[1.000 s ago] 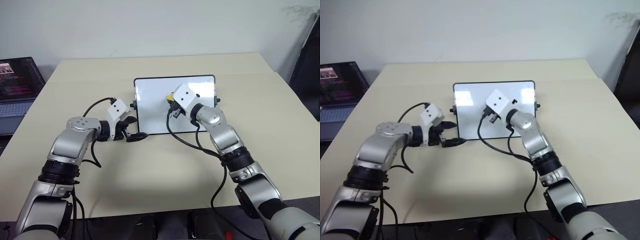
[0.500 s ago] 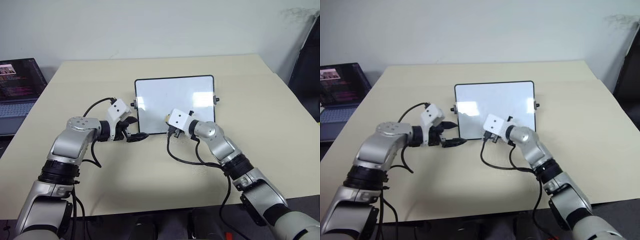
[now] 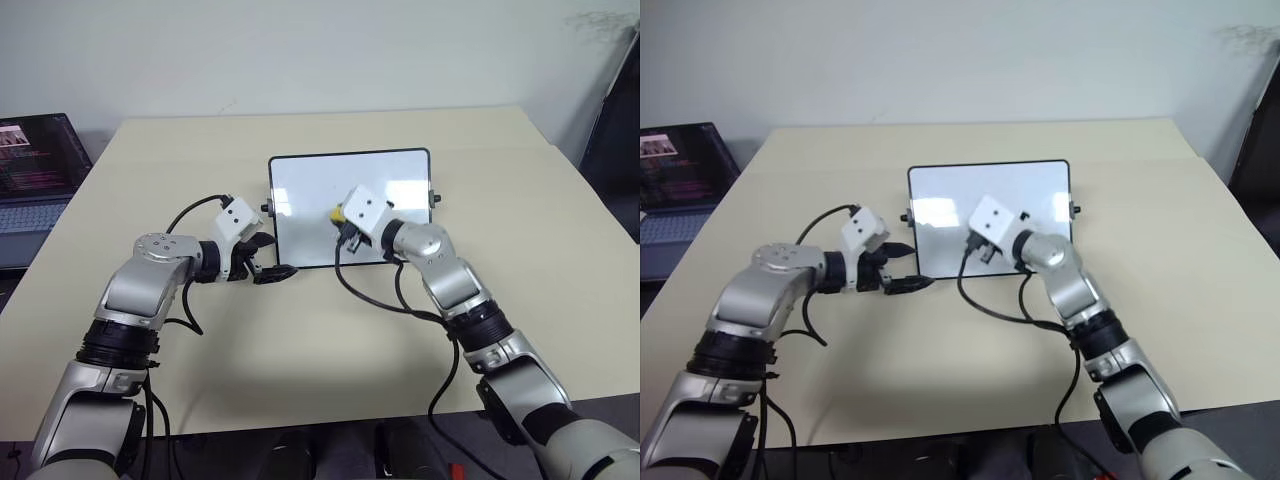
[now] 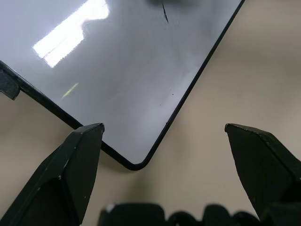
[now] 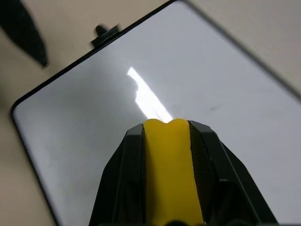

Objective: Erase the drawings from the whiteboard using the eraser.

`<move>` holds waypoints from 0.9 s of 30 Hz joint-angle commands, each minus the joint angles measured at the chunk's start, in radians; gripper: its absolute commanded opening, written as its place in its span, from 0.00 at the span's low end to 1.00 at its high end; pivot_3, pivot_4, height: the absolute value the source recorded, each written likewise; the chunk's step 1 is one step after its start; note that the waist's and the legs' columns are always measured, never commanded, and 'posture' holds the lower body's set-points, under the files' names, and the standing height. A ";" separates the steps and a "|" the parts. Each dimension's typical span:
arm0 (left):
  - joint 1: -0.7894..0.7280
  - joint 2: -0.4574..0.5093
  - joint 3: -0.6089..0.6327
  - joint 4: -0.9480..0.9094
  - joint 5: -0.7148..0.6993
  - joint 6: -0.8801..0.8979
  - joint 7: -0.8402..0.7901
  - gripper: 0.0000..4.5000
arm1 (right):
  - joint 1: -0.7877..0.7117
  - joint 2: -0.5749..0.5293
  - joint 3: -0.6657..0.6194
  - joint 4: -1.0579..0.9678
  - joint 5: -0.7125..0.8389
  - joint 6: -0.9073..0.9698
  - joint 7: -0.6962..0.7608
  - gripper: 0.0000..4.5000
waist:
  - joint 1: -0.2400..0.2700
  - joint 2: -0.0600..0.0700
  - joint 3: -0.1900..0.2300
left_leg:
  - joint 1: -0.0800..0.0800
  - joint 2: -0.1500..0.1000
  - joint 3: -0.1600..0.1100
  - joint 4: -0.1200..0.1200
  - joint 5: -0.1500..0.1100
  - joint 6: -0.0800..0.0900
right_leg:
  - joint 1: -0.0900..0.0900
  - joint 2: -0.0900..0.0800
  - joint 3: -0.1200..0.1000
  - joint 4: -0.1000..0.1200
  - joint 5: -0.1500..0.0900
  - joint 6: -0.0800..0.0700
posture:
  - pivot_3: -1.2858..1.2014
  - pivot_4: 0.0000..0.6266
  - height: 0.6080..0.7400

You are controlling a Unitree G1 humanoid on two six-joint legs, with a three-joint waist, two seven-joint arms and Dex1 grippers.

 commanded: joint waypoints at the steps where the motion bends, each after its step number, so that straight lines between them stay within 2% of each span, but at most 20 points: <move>1: -0.019 0.003 0.021 -0.026 -0.008 -0.012 -0.004 1.00 | -0.008 -0.016 -0.014 0.010 -0.011 -0.033 -0.026 0.22 | 0.002 0.000 0.000 | 0.000 0.000 0.000 0.000 0.000 0.000 | 0.000 0.000 0.000 0.000 0.000 0.000 | 0.52 0.24 1.00; 15: -0.019 0.001 0.020 -0.027 -0.008 -0.012 -0.004 1.00 | 0.102 0.007 0.129 0.030 -0.082 -0.042 0.018 0.22 | -0.005 0.000 0.000 | 0.001 0.000 0.001 0.001 -0.001 0.002 | 0.001 0.001 0.000 0.002 0.000 0.000 | 0.52 0.24 1.00; 27: -0.013 0.002 0.020 -0.033 -0.011 -0.009 -0.007 1.00 | 0.025 -0.034 0.007 0.015 -0.082 0.004 -0.097 0.22 | 0.003 0.000 0.000 | 0.001 0.000 0.000 0.001 -0.001 0.002 | 0.001 0.000 0.000 0.002 0.000 0.000 | 0.52 0.24 1.00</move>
